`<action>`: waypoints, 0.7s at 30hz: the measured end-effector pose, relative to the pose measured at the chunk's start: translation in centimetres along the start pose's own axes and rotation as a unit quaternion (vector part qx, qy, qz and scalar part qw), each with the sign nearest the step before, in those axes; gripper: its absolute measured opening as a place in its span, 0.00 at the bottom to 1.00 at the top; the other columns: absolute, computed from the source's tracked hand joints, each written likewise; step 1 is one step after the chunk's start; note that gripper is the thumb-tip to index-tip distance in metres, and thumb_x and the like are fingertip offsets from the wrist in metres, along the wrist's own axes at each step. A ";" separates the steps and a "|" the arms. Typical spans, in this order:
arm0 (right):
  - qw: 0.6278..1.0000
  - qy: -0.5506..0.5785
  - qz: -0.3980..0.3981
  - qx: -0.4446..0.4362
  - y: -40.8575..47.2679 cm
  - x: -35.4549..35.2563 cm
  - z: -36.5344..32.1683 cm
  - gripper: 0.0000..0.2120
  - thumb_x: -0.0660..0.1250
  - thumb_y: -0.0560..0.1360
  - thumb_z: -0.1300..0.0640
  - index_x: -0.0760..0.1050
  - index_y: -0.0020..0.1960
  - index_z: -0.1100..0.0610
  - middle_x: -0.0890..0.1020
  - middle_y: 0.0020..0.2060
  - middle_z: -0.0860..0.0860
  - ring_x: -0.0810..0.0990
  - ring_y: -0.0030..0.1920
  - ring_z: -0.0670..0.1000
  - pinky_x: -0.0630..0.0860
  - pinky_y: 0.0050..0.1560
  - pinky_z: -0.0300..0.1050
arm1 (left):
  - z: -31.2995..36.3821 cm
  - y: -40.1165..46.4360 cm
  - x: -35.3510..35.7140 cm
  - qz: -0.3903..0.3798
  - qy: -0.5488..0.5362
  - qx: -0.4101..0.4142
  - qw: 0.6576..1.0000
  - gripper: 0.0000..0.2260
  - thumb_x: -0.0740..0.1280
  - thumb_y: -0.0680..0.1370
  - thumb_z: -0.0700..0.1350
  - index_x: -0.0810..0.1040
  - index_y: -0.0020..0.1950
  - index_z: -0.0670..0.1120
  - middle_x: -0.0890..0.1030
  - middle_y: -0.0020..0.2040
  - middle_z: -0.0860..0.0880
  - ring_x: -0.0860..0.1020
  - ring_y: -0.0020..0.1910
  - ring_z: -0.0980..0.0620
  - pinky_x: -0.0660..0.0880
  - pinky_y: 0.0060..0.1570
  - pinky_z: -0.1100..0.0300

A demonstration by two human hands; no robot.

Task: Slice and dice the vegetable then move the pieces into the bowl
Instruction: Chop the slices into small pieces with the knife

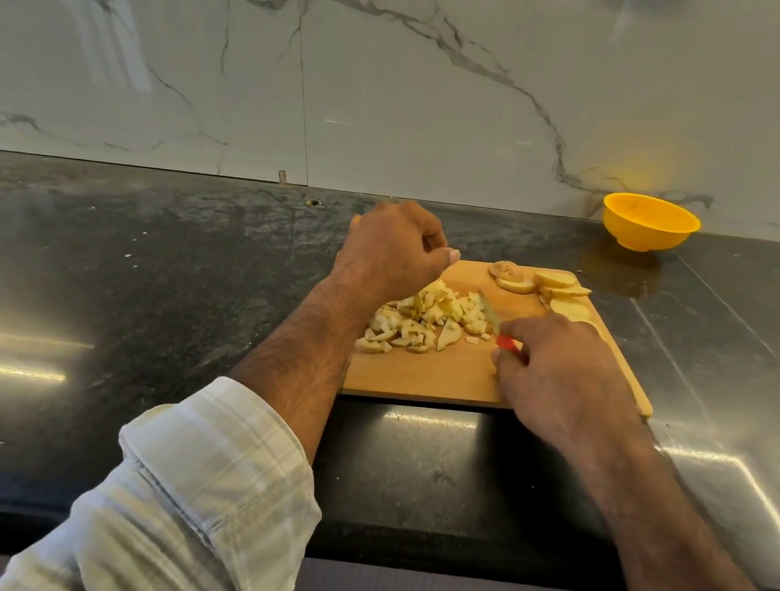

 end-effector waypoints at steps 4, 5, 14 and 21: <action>0.998 0.043 0.045 -0.017 -0.1 -1.3 0.7 0.16 0.68 0.82 0.47 0.79 0.69 0.45 0.83 0.56 0.48 0.79 0.52 0.50 0.78 0.48 0.47 | 0.1 -0.1 0.2 -0.006 0.002 0.004 1.000 0.14 0.70 0.76 0.63 0.86 0.45 0.54 0.83 0.40 0.61 0.81 0.44 0.60 0.81 0.56 0.40; 0.998 0.028 0.051 -0.012 -0.4 -1.6 1.3 0.16 0.69 0.82 0.48 0.80 0.68 0.46 0.83 0.55 0.48 0.79 0.50 0.50 0.78 0.46 0.47 | 0.2 0.0 0.2 -0.008 0.002 0.005 1.000 0.13 0.71 0.76 0.63 0.86 0.46 0.54 0.83 0.40 0.61 0.81 0.45 0.60 0.80 0.57 0.40; 0.998 0.059 0.008 -0.021 -4.1 -0.4 1.2 0.16 0.66 0.82 0.45 0.77 0.70 0.44 0.79 0.48 0.43 0.77 0.51 0.48 0.77 0.48 0.46 | 0.8 -0.3 0.8 -0.035 0.005 0.011 0.999 0.11 0.72 0.77 0.61 0.87 0.47 0.55 0.83 0.40 0.62 0.80 0.44 0.62 0.81 0.57 0.42; 0.999 0.021 0.021 0.024 -7.0 -0.2 2.0 0.08 0.62 0.83 0.47 0.76 0.58 0.48 0.81 0.45 0.46 0.77 0.42 0.45 0.74 0.37 0.41 | 1.4 -0.5 1.3 -0.058 -0.006 0.018 0.998 0.11 0.73 0.77 0.61 0.86 0.46 0.55 0.84 0.41 0.61 0.81 0.46 0.61 0.79 0.60 0.41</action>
Point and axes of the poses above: each hand's wrist, its own y-axis towards the middle knuckle, its own x-axis out of the palm, z = x × y, the point moved 5 cm from there along y, towards the middle knuckle
